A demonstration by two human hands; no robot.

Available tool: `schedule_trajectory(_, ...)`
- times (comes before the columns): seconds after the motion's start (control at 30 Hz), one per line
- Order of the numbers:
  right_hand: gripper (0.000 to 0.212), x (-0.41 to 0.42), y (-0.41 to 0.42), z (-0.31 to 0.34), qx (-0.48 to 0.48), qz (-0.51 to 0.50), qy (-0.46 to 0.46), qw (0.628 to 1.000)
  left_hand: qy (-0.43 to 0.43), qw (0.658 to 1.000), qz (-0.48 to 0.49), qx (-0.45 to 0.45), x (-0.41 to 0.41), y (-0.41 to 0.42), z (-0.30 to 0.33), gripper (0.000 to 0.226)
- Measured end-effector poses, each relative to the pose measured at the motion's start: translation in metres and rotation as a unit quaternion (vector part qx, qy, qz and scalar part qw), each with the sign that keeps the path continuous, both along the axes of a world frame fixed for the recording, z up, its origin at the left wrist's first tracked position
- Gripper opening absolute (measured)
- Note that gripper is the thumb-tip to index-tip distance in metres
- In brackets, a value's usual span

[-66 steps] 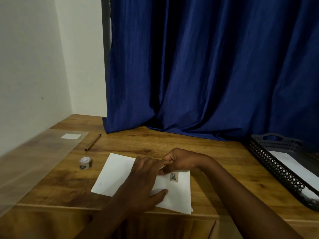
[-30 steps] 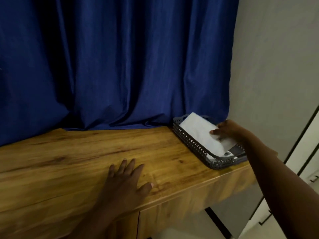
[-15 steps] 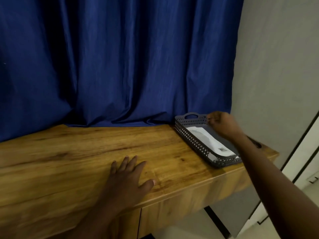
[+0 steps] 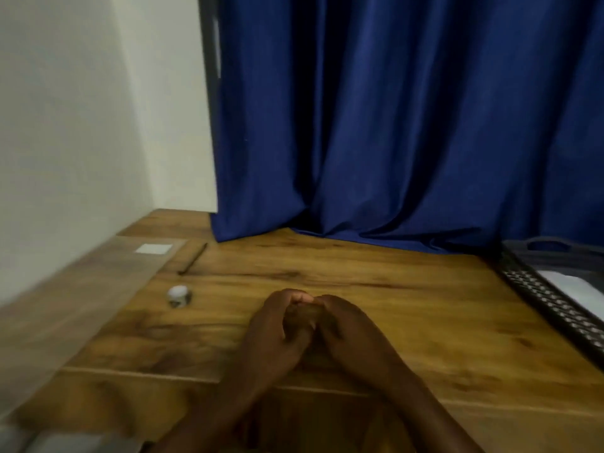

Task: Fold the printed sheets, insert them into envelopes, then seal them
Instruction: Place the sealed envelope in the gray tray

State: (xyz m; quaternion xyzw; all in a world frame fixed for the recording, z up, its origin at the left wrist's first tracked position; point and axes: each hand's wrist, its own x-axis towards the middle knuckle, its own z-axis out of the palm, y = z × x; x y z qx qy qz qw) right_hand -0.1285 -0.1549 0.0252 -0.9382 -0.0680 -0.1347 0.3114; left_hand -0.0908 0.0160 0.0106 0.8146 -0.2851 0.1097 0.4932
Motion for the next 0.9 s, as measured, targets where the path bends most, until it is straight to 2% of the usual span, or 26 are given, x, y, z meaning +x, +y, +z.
schedule_trajectory(0.1,0.056,0.016,0.039,-0.011,-0.102,0.007,0.058,0.993,-0.094,0.99,0.09,0.046,0.013,0.066,0.013,0.035)
schedule_trajectory(0.2,0.062,0.019,0.052,-0.024,-0.181,0.0,0.085,0.98,-0.116,0.975,0.173,0.075,0.031,0.124,0.026,0.036)
schedule_trajectory(0.3,0.065,0.017,0.045,-0.025,-0.162,-0.001,0.085,0.983,-0.051,0.964,0.208,0.159,0.051,0.16,0.031,0.045)
schedule_trajectory(0.37,0.065,0.015,0.043,-0.024,-0.159,0.001,0.081,0.984,-0.011,0.958,0.204,0.203,0.062,0.167,0.03,0.058)
schedule_trajectory(0.43,0.066,0.014,0.044,-0.024,-0.157,0.002,0.079,0.984,0.01,0.956,0.189,0.225,0.072,0.165,0.029,0.06)
schedule_trajectory(0.6,0.065,0.014,0.043,-0.023,-0.141,-0.002,0.076,0.987,0.045,0.951,0.178,0.249,0.105,0.161,0.034,0.012)
schedule_trajectory(0.67,0.064,0.015,0.044,-0.023,-0.133,-0.005,0.073,0.988,0.044,0.95,0.207,0.228,0.118,0.16,0.042,0.013)
schedule_trajectory(0.8,0.064,0.016,0.045,-0.021,-0.12,-0.012,0.073,0.99,-0.02,0.945,0.222,0.241,0.145,0.14,0.053,0.039)
schedule_trajectory(0.9,0.064,0.016,0.044,-0.02,-0.119,-0.014,0.078,0.99,-0.065,0.93,0.239,0.27,0.163,0.119,0.055,0.037)
